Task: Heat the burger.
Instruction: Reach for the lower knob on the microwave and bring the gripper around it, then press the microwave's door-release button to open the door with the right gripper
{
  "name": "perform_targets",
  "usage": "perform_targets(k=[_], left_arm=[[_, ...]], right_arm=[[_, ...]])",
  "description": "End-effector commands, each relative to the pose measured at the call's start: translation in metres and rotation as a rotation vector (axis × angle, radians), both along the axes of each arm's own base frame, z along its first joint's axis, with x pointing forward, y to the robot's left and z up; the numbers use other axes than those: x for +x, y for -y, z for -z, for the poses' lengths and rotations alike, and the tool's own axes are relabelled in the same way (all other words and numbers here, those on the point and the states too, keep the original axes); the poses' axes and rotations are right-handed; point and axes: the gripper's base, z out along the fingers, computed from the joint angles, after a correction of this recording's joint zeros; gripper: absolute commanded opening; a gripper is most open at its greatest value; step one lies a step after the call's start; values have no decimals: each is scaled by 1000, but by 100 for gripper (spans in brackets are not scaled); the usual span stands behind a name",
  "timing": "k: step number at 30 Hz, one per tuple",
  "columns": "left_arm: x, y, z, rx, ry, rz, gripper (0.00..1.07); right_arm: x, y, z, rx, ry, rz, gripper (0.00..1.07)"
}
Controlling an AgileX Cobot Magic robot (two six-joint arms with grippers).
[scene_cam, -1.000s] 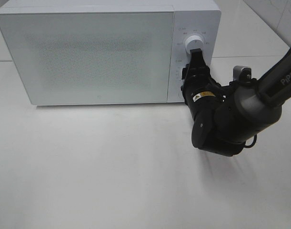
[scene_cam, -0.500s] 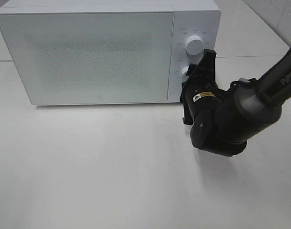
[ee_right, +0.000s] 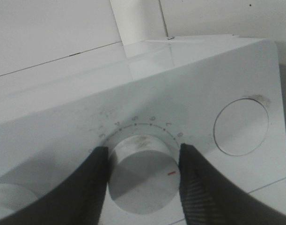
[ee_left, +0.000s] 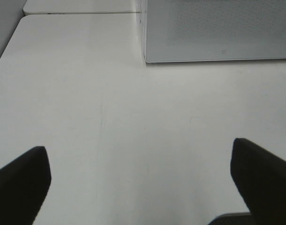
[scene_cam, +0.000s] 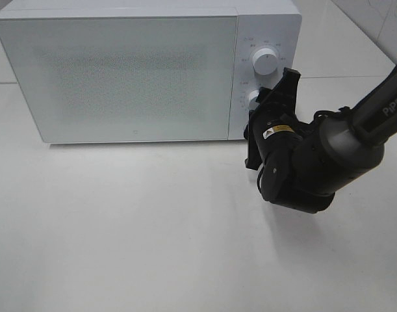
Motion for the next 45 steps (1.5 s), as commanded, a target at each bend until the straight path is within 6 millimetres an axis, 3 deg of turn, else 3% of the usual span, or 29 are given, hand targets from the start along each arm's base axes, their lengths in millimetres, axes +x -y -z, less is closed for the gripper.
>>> perform_targets(k=[1, 10, 18, 20, 23, 24, 26, 28, 37, 45], left_arm=[[-2, 0, -1, -5, 31, -4, 99], [-2, 0, -1, -5, 31, -4, 99], [-2, 0, -1, -5, 31, -4, 99], [-2, 0, -1, -5, 31, -4, 99], [-2, 0, -1, -5, 31, -4, 99], [-2, 0, -1, -5, 31, -4, 99], [-2, 0, -1, -5, 31, -4, 99], [-2, 0, -1, -5, 31, -4, 99], [-2, 0, -1, -5, 31, -4, 99], [-2, 0, -1, -5, 31, -4, 99]], right_arm=[[6, -8, -27, -18, 235, -53, 8], [6, -9, -27, -55, 241, -67, 12], [6, -6, -26, -81, 232, -36, 29], [6, -5, -26, -111, 228, -27, 42], [6, -5, -26, -118, 227, -28, 47], [5, -4, -25, -139, 222, -29, 58], [5, -3, -25, -144, 220, -23, 63], [2, -3, -23, -186, 209, -40, 83], [-13, 4, -24, -275, 155, -95, 86], [-41, 10, -40, -538, 49, -315, 86]])
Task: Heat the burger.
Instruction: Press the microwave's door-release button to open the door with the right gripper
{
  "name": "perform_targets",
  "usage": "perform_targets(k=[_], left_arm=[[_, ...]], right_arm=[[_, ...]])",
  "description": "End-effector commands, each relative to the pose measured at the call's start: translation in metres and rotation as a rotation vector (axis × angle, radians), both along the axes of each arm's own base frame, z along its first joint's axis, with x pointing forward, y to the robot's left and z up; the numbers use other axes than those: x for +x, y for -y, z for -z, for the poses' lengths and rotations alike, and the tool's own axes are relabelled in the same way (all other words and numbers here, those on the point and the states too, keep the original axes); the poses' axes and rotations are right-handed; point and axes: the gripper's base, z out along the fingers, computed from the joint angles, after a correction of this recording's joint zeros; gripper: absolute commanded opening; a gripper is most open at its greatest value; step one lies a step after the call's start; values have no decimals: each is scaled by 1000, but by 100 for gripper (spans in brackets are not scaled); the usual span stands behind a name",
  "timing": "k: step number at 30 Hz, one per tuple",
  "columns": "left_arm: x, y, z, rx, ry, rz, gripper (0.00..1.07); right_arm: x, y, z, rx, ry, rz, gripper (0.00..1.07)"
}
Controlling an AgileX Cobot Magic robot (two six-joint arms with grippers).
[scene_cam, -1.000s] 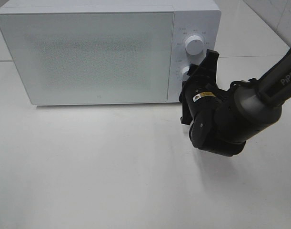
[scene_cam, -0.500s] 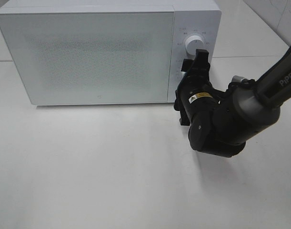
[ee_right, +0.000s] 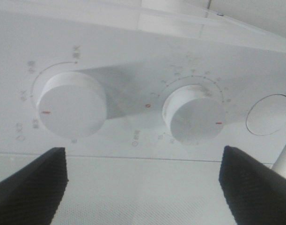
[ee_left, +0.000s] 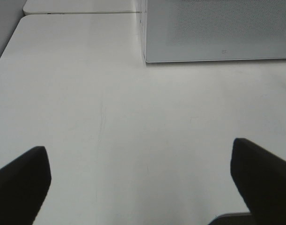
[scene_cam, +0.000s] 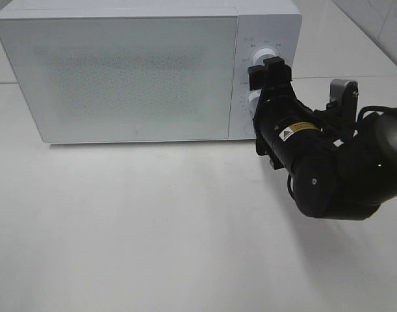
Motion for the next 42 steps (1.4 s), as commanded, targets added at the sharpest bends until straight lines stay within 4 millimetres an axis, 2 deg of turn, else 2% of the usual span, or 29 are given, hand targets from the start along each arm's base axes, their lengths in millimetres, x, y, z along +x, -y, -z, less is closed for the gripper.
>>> perform_targets(k=[1, 3, 4, 5, 6, 8, 9, 11, 15, 16, 18, 20, 26, 31, 35, 42], left_arm=[[-2, 0, -1, -5, 31, -4, 99], [-2, 0, -1, -5, 31, -4, 99], [-2, 0, -1, -5, 31, -4, 99], [-2, 0, -1, -5, 31, -4, 99], [-2, 0, -1, -5, 31, -4, 99], [-2, 0, -1, -5, 31, -4, 99], [-2, 0, -1, -5, 31, -4, 99], [-2, 0, -1, -5, 31, -4, 99], [-2, 0, -1, -5, 31, -4, 99], [-2, 0, -1, -5, 31, -4, 99], [-2, 0, -1, -5, 31, -4, 99], [-2, 0, -1, -5, 31, -4, 99], [-2, 0, -1, -5, 31, -4, 99], [-2, 0, -1, -5, 31, -4, 99], [-2, 0, -1, -5, 31, -4, 99], [-2, 0, -1, -5, 31, -4, 99]], right_arm=[[-6, 1, -9, -110, -4, -66, 86], [-15, 2, -18, -243, -35, -135, 86], [-15, 2, -18, -243, -35, -135, 86], [-19, 3, -25, -346, -45, -185, 86], [-19, 3, -25, -346, -45, -185, 86], [-26, 3, -39, -520, -43, -278, 86], [-26, 3, -39, -520, -43, -278, 86], [-35, 4, -52, -672, -39, -375, 85], [-43, 6, -66, -809, 0, -455, 85], [-49, 8, -77, -884, 36, -497, 85], [-52, 8, -80, -915, 44, -521, 85], [-61, 10, -89, -1016, 71, -606, 85], [-72, 19, -99, -1106, 52, -739, 85], [-81, 36, -108, -1198, 47, -823, 84], [-92, 52, -118, -1245, -13, -932, 83], [-109, 70, -134, -1315, -136, -1006, 83]])
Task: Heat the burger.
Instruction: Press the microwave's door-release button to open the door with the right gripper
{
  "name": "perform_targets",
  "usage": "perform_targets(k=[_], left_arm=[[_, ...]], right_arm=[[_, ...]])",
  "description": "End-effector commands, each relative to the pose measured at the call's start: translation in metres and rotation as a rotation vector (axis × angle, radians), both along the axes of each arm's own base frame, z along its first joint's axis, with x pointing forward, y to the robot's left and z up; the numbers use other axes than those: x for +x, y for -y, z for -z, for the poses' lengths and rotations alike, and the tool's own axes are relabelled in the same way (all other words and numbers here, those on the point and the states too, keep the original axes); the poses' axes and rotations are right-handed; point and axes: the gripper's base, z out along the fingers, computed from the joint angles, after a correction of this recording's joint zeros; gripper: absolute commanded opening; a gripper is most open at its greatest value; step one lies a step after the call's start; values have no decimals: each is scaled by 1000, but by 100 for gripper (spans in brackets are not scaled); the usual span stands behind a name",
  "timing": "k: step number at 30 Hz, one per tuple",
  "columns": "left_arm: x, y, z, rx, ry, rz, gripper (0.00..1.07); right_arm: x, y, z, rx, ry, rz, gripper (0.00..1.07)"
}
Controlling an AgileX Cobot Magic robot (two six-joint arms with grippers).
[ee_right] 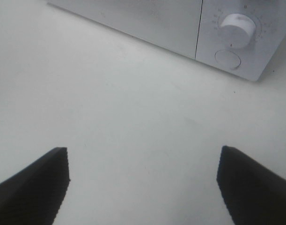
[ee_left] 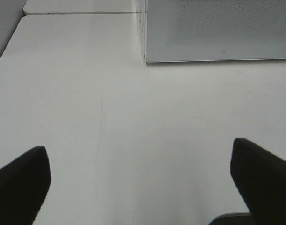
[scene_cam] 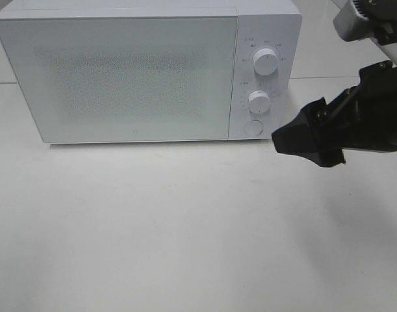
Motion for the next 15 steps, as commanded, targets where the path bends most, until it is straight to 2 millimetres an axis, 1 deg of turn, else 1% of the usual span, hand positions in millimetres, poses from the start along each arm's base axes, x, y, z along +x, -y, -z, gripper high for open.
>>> perform_targets(k=[1, 2, 4, 5, 7, 8, 9, 10, 11, 12, 13, 14, 15], left_arm=[[-2, 0, -1, -5, 31, -4, 99], [-2, 0, -1, -5, 31, -4, 99], [-2, 0, -1, -5, 31, -4, 99], [-2, 0, -1, -5, 31, -4, 99], [-2, 0, -1, -5, 31, -4, 99], [-2, 0, -1, -5, 31, -4, 99], [-2, 0, -1, -5, 31, -4, 99], [-2, 0, -1, -5, 31, -4, 99], [-2, 0, -1, -5, 31, -4, 99], [-2, 0, -1, -5, 31, -4, 99], [-2, 0, -1, -5, 31, -4, 99], [-2, 0, -1, -5, 31, -4, 99], [-2, 0, -1, -5, 31, -4, 99]], right_arm=[[-14, 14, -11, -84, -57, 29, 82], [-14, 14, -11, -84, -57, 29, 82], [-28, 26, -19, -124, -56, 71, 82], [-28, 26, -19, -124, -56, 71, 82], [-52, 43, -34, -155, -10, 94, 82], [-52, 43, -34, -155, -10, 94, 82], [-58, 46, -37, -153, 5, 95, 82], [-71, 54, -44, -137, 27, 118, 81], [-71, 54, -44, -137, 27, 118, 81], [-77, 59, -46, -131, 32, 135, 81], [-90, 70, -49, -128, 44, 185, 81], [-90, 70, -49, -128, 44, 185, 81], [-97, 75, -52, -122, 57, 212, 81]])
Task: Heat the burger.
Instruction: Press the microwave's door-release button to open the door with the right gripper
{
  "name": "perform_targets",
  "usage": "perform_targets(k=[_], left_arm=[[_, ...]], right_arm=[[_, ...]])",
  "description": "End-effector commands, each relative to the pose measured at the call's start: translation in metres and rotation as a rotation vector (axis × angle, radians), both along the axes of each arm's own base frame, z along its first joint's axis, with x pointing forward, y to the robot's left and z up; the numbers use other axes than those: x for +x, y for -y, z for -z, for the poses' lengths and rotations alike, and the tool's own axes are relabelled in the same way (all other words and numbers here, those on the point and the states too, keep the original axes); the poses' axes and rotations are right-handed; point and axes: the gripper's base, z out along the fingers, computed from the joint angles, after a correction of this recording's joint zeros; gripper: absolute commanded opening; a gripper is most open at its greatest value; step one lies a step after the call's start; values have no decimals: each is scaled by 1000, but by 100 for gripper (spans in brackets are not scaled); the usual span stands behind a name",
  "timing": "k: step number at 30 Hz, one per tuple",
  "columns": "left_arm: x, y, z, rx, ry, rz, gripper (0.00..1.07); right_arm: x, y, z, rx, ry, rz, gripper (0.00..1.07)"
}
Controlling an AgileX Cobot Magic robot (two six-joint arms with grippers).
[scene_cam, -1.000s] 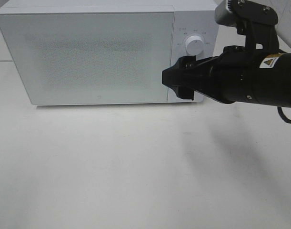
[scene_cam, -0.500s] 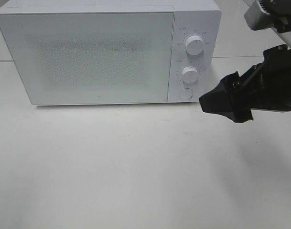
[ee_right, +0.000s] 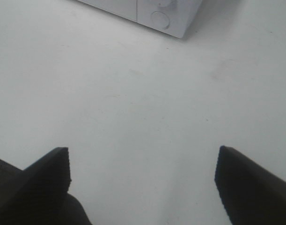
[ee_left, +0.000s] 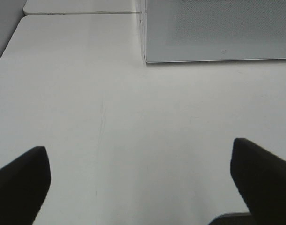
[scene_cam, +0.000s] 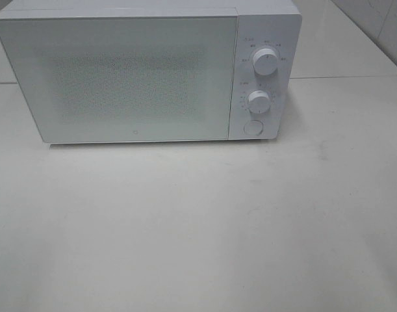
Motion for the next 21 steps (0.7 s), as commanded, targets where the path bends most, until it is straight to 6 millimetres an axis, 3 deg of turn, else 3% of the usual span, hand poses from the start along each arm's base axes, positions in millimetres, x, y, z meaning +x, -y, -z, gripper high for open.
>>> perform_targets(k=[1, 3, 9, 11, 21], left_arm=[[-2, 0, -1, -5, 31, -4, 99], [-2, 0, -1, -5, 31, -4, 99], [-2, 0, -1, -5, 31, -4, 99], [-2, 0, -1, -5, 31, -4, 99], [-2, 0, -1, -5, 31, -4, 99]], right_arm=[[-17, 14, -6, -6, 22, 59, 81], [-44, 28, -10, -5, 74, 137, 81], [-67, 35, -5, 46, 131, 195, 81], [-83, 39, 11, 53, 163, 244, 81], [-103, 41, 36, 100, 252, 297, 80]])
